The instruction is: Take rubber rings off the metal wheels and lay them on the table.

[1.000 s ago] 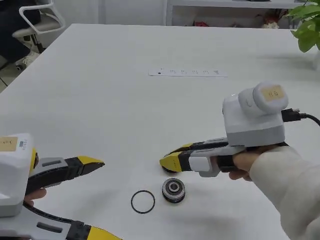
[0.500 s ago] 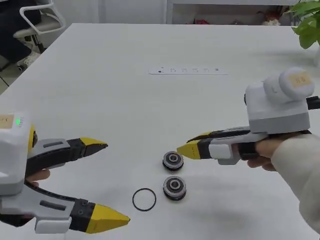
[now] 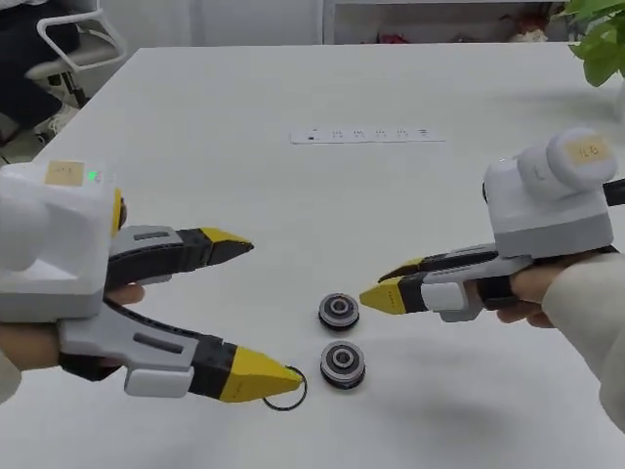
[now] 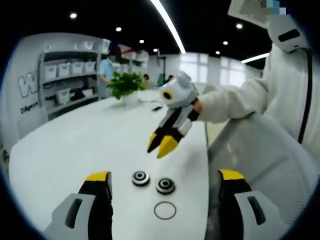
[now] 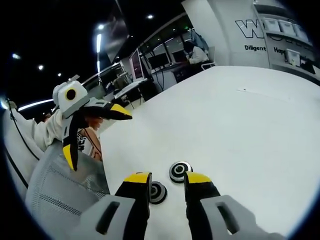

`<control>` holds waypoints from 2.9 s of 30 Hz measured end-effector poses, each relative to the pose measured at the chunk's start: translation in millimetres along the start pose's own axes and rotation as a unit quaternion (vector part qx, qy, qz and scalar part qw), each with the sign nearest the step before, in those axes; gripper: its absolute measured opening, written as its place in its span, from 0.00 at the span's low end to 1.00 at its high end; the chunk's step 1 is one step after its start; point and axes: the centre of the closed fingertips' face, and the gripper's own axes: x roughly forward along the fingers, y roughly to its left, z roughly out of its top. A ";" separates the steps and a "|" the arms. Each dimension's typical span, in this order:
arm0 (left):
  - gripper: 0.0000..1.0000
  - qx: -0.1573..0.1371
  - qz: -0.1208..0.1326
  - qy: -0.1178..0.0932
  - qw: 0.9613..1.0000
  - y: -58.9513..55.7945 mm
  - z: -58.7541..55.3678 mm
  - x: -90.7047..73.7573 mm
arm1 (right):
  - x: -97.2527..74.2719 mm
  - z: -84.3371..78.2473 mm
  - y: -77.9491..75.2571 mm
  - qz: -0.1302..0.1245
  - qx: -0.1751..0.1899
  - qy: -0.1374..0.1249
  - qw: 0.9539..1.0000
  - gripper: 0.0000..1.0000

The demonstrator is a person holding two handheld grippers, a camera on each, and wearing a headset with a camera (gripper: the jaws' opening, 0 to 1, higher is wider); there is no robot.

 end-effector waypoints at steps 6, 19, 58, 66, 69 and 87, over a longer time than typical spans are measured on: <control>0.88 0.018 -0.007 0.006 1.000 4.2 6.0 19.3 | -0.6 -4.8 -3.6 0.000 0.000 0.005 1.000 0.23; 0.77 0.028 -0.030 0.010 0.999 6.1 -3.1 55.5 | 3.1 -19.9 -1.4 0.023 -0.014 0.019 0.999 0.23; 0.26 0.001 -0.028 0.044 0.999 -0.5 -65.2 75.5 | 31.5 -71.7 18.8 0.073 -0.151 0.121 0.978 0.21; 0.22 -0.002 -0.024 0.050 0.998 1.0 -68.6 79.3 | 31.9 -71.2 16.8 0.069 -0.154 0.118 0.978 0.19; 0.21 -0.003 -0.025 0.058 0.998 1.3 -72.9 80.3 | 32.1 -72.3 17.0 0.070 -0.162 0.120 0.977 0.17; 0.15 0.017 -0.021 0.057 0.998 -0.2 -72.5 80.2 | 30.2 -72.7 12.5 0.062 -0.183 0.122 0.974 0.02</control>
